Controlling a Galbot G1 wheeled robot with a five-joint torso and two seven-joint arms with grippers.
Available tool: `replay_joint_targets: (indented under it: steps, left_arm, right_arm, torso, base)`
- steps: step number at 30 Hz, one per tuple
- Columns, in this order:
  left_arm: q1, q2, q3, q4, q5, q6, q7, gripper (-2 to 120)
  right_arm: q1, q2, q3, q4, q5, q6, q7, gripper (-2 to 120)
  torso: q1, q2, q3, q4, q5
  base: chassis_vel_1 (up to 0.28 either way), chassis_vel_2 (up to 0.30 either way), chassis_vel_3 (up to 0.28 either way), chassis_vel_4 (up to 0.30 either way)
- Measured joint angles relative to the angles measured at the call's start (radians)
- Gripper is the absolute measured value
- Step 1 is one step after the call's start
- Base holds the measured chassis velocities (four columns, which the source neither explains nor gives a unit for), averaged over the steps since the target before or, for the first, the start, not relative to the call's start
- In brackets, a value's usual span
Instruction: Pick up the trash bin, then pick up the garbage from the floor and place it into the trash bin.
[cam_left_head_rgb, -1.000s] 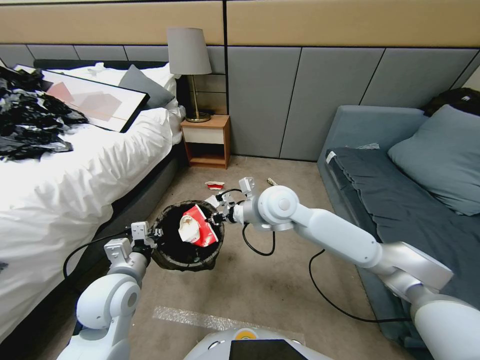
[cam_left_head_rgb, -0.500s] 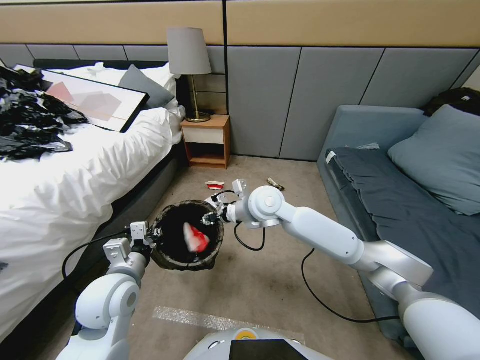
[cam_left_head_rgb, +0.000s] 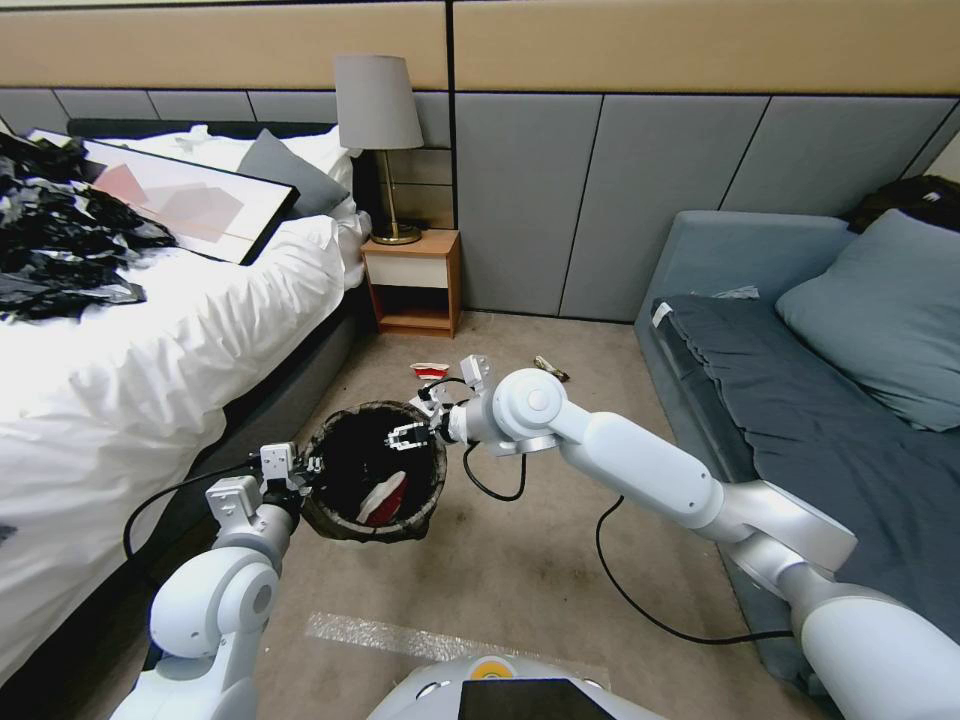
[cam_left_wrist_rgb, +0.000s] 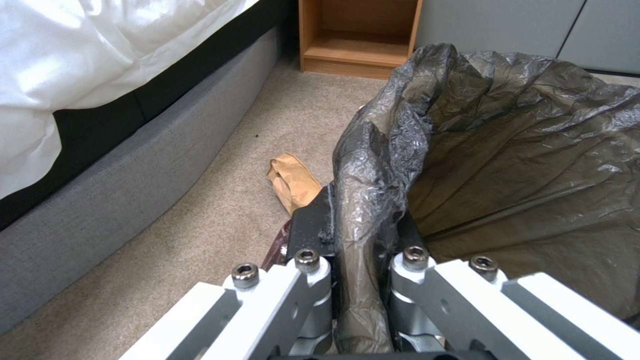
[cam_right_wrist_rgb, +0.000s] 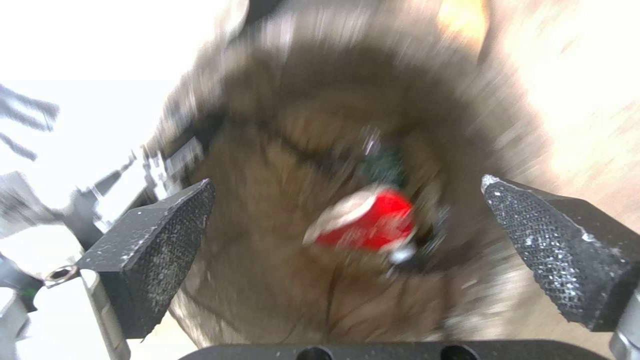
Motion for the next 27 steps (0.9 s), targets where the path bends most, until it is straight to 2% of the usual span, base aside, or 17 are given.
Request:
replay_joint_targets:
  steps: [3, 4, 5, 9, 12, 13, 15, 16, 17, 18, 19, 20, 21, 22, 23, 26, 27]
  left_arm:
    - [0.0, 0.002, -0.001, 0.0, -0.001, 0.0, 0.0, 4]
    - [-0.001, 0.004, -0.002, 0.0, -0.003, 0.0, 0.0, 4]
    - [-0.001, 0.004, -0.002, 0.0, -0.003, 0.0, 0.0, 4]
    - [-0.003, 0.007, -0.002, 0.0, -0.004, 0.0, 0.0, 4]
    - [-0.006, 0.012, -0.001, 0.003, -0.005, 0.0, 0.002, 4]
    - [-0.006, 0.012, -0.001, 0.003, -0.005, 0.0, 0.002, 4]
    - [-0.011, 0.016, 0.002, 0.007, -0.005, 0.0, 0.003, 4]
    - [-0.011, 0.016, 0.002, 0.007, -0.005, 0.0, 0.003, 4]
    - [-0.012, 0.016, 0.003, 0.008, -0.005, 0.0, 0.003, 4]
    - [-0.014, 0.018, 0.004, 0.01, -0.005, 0.0, 0.004, 4]
    - [-0.014, 0.018, 0.004, 0.01, -0.005, 0.0, 0.004, 4]
    - [-0.016, 0.018, 0.005, 0.011, -0.005, 0.0, 0.006, 4]
    - [-0.017, 0.018, 0.007, 0.011, -0.005, 0.0, 0.008, 4]
    - [-0.018, 0.018, 0.009, 0.011, -0.005, 0.0, 0.01, 4]
    - [-0.018, 0.018, 0.009, 0.011, -0.005, 0.0, 0.01, 4]
    - [-0.017, 0.022, 0.004, 0.01, -0.007, 0.0, 0.01, 4]
    - [-0.017, 0.022, 0.004, 0.01, -0.007, 0.0, 0.01, 4]
  right_arm:
    - [0.012, -0.019, 0.036, 0.012, 0.007, 0.0, 0.0, 100]
    - [0.028, -0.058, 0.09, 0.03, 0.018, 0.0, -0.003, 100]
    - [0.028, -0.058, 0.09, 0.03, 0.018, 0.0, -0.003, 100]
    - [0.036, -0.138, 0.19, 0.066, 0.019, 0.0, -0.03, 100]
    - [-0.007, -0.237, 0.316, 0.098, -0.051, 0.0, -0.103, 100]
    - [-0.007, -0.237, 0.316, 0.098, -0.051, 0.0, -0.103, 100]
    - [-0.122, -0.356, 0.446, 0.124, -0.272, 0.0, -0.214, 100]
    - [-0.122, -0.356, 0.446, 0.124, -0.272, 0.0, -0.214, 100]
    - [-0.152, -0.376, 0.468, 0.13, -0.329, 0.0, -0.234, 100]
    - [-0.235, -0.417, 0.522, 0.146, -0.485, 0.02, -0.294, 100]
    - [-0.235, -0.417, 0.522, 0.146, -0.485, 0.02, -0.294, 100]
    - [-0.318, -0.44, 0.573, 0.166, -0.63, 0.054, -0.335, 100]
    - [-0.392, -0.445, 0.628, 0.181, -0.739, 0.087, -0.355, 100]
    - [-0.492, -0.425, 0.708, 0.192, -0.878, 0.134, -0.366, 100]
    - [-0.492, -0.425, 0.708, 0.192, -0.878, 0.134, -0.366, 100]
    - [-0.714, -0.349, 0.854, 0.181, -1.133, 0.202, -0.433, 100]
    - [-0.714, -0.349, 0.854, 0.181, -1.133, 0.202, -0.433, 100]
  torso:
    - [0.0, 0.0, 0.0, 0.0, 0.0001]
    - [0.0, 0.0, 0.0, 0.0004, 0.0001]
    - [0.0, 0.0, 0.0, 0.0004, 0.0001]
    - [0.0, 0.0, 0.0, 0.0, 0.0004]
    - [0.0, 0.0, 0.0, 0.0, 0.0003]
    - [0.0, 0.0, 0.0, 0.0, 0.0003]
    - [0.0, 0.0, 0.0, -0.0001, 0.0002]
    - [0.0, 0.0, 0.0, -0.0001, 0.0002]
    - [0.0, 0.0, 0.0, -0.0001, 0.0003]
    - [0.0, 0.0, 0.0, -0.001, 0.0008]
    - [0.0, 0.0, 0.0, -0.001, 0.0008]
    - [0.0, 0.0, 0.0, -0.0009, 0.0011]
    - [0.0, 0.0, 0.0, -0.0009, 0.0004]
    - [0.0, 0.0, 0.0, 0.0002, 0.0002]
    - [0.0, 0.0, 0.0, 0.0002, 0.0002]
    - [0.0, 0.0, 0.0, 0.0006, 0.0003]
    - [0.0, 0.0, 0.0, 0.0006, 0.0003]
  base:
    - [0.0, 0.0, 0.0, 0.0]
    - [0.0, 0.0, 0.0, 0.0]
    - [0.0, 0.0, 0.0, 0.0]
    - [0.0, 0.0, 0.0, 0.0]
    - [0.0, 0.0, 0.0, 0.0]
    - [0.0, 0.0, 0.0, 0.0]
    - [0.0, 0.0, 0.0, 0.0]
    - [0.0, 0.0, 0.0, 0.0]
    - [0.0, 0.0, 0.0, 0.0]
    - [0.0, 0.0, 0.0, 0.0]
    - [0.0, 0.0, 0.0, 0.0]
    - [0.0, 0.0, 0.0, 0.0]
    - [0.0, 0.0, 0.0, 0.0]
    - [0.0, 0.0, 0.0, 0.0]
    - [0.0, 0.0, 0.0, 0.0]
    - [0.0, 0.0, 0.0, 0.0]
    - [0.0, 0.0, 0.0, 0.0]
